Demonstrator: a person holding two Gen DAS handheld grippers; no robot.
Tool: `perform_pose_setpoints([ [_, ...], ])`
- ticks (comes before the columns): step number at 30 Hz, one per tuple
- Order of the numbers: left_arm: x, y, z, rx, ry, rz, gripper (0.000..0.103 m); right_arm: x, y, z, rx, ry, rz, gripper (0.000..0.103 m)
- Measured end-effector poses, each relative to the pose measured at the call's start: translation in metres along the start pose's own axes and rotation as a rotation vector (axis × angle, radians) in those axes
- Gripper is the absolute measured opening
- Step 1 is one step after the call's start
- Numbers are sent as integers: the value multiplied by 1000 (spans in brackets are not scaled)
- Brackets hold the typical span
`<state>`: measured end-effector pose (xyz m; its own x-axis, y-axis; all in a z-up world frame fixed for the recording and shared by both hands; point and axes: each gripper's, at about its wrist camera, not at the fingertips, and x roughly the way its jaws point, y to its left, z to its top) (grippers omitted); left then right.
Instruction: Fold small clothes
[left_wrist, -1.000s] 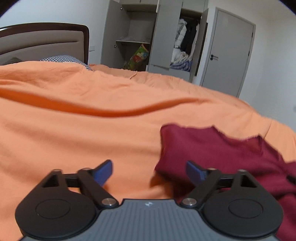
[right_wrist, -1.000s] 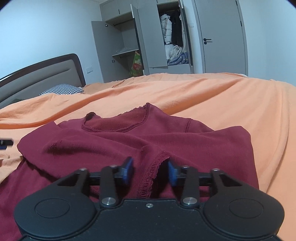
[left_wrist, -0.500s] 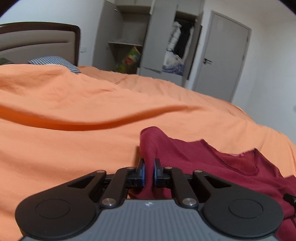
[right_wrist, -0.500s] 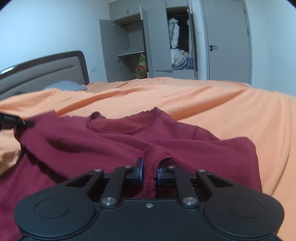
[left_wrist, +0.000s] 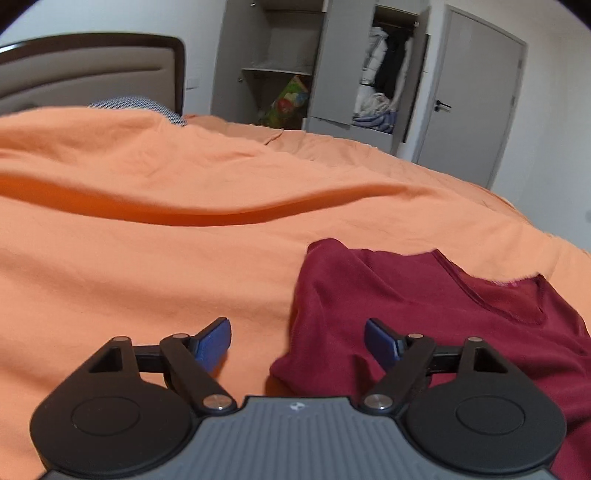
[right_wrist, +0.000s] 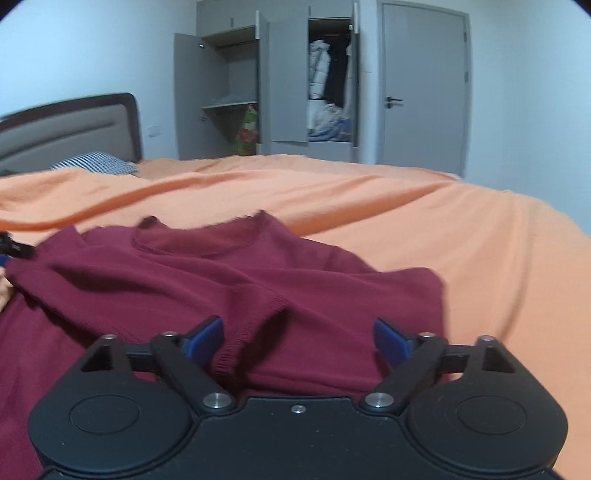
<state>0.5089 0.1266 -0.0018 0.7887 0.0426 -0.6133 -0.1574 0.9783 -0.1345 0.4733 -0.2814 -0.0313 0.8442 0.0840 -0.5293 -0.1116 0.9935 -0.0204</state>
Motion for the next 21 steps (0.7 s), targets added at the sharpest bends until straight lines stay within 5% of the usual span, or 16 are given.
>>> perform_pose_setpoints([
  [5,-33,-4,-20,49,24,1,102,-18,-10,-16,-14,6,-63,102],
  [8,-57,-1,-41,65,41,-22,102,-39,-18,-27,5,15,-70,102],
  [14,-97,21,-84,12,119,-88,102,-91,-34,-62,122,54,31,102],
  [21,-139,23,-113,110,168,-134,102,-152,-28,-103,263,93,204,102],
])
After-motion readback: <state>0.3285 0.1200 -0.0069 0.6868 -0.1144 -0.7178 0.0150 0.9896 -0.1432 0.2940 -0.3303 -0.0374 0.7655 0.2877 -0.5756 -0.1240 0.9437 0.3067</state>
